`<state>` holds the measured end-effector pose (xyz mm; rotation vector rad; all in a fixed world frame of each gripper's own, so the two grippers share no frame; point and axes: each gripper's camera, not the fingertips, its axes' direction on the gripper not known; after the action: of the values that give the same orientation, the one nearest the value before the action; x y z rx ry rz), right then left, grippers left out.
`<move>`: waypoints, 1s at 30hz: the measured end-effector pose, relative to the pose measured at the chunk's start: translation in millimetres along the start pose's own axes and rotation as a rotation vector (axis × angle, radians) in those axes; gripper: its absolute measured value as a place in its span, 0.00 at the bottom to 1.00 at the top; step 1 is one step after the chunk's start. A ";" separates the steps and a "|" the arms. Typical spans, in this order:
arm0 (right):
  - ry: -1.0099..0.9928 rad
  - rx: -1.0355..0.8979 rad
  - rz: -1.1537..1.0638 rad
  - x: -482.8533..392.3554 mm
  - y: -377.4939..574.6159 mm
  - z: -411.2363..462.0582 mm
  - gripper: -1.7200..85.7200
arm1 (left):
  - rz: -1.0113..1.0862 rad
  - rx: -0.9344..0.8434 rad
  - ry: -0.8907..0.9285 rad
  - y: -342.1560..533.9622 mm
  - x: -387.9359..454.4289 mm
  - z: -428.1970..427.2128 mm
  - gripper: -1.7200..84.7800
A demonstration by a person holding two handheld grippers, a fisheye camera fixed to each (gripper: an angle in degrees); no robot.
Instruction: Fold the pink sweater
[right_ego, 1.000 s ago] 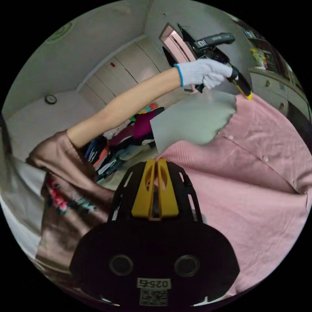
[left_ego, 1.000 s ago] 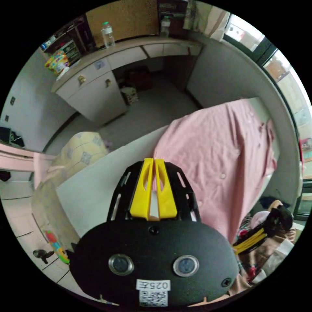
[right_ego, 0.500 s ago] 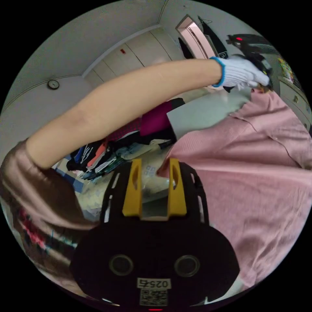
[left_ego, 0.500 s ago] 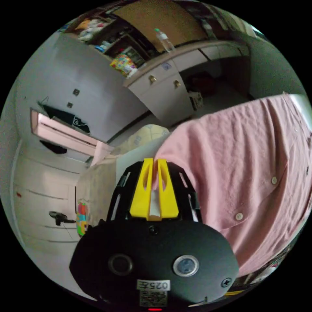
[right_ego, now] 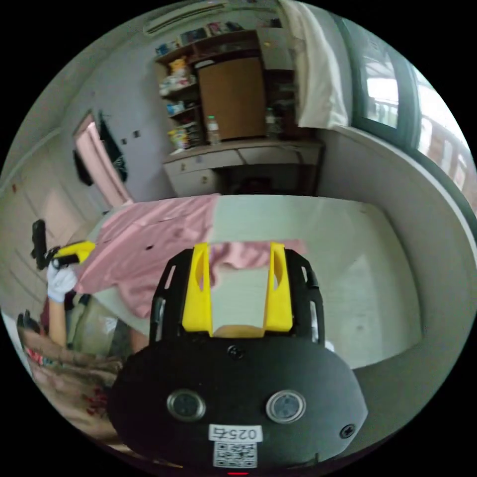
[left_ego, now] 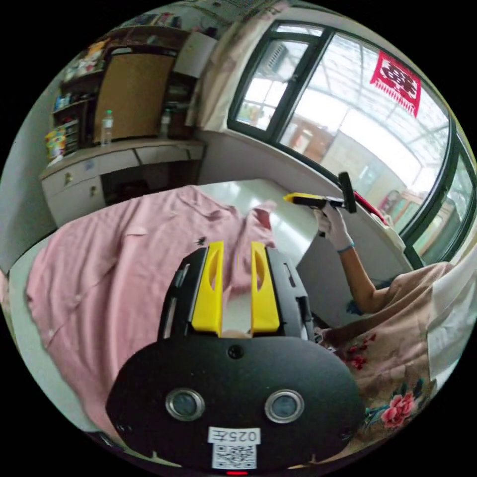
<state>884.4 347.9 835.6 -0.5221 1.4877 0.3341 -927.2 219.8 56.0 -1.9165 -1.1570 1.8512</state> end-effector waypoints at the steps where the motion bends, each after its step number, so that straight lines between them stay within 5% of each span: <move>1: 0.035 -0.008 0.045 21.6 -5.2 4.6 0.21 | 0.026 -0.035 0.026 -9.9 9.1 29.5 0.11; 10: -0.056 -0.173 0.235 124.1 -13.4 52.6 0.20 | 0.015 -0.345 -0.096 -33.4 -3.5 133.6 0.10; 17: 0.061 -0.211 -0.018 62.1 27.0 52.8 0.07 | -0.052 -0.341 -0.122 12.3 -23.6 113.1 0.04; 21: -0.039 0.025 -0.021 44.8 80.4 -33.7 0.07 | -0.032 -0.284 -0.095 41.4 -29.3 88.6 0.04; 26: -0.409 0.500 -0.169 29.4 196.8 -221.2 0.07 | -0.049 -0.211 0.009 86.9 -50.7 61.9 0.05; 30: -0.461 0.585 -0.334 2.2 269.1 -311.4 0.06 | -0.006 -0.162 0.172 111.9 -52.4 49.4 0.06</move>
<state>479.6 412.5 798.7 -0.1927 0.9616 -0.2347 -925.6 94.0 12.7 -2.1077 -1.2882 1.5956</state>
